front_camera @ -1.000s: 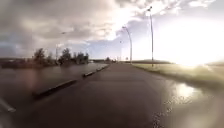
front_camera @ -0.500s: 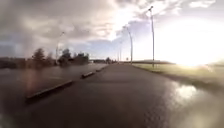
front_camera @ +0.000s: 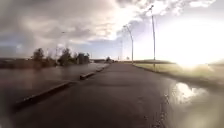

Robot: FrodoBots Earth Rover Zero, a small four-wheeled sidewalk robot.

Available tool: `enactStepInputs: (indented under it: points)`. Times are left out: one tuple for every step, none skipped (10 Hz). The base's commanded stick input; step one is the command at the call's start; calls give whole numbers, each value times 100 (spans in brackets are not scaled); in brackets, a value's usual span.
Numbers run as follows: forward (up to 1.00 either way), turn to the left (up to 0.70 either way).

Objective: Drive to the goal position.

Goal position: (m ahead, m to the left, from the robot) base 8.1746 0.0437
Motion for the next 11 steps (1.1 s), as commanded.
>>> enactStepInputs:
  points:
    - [70,-14]
    - [70,-14]
    - [70,-14]
    - [70,-14]
    - [70,-8]
    - [70,0]
    - [70,0]
    - [70,0]
    - [70,0]
    - [70,0]
    - [70,0]
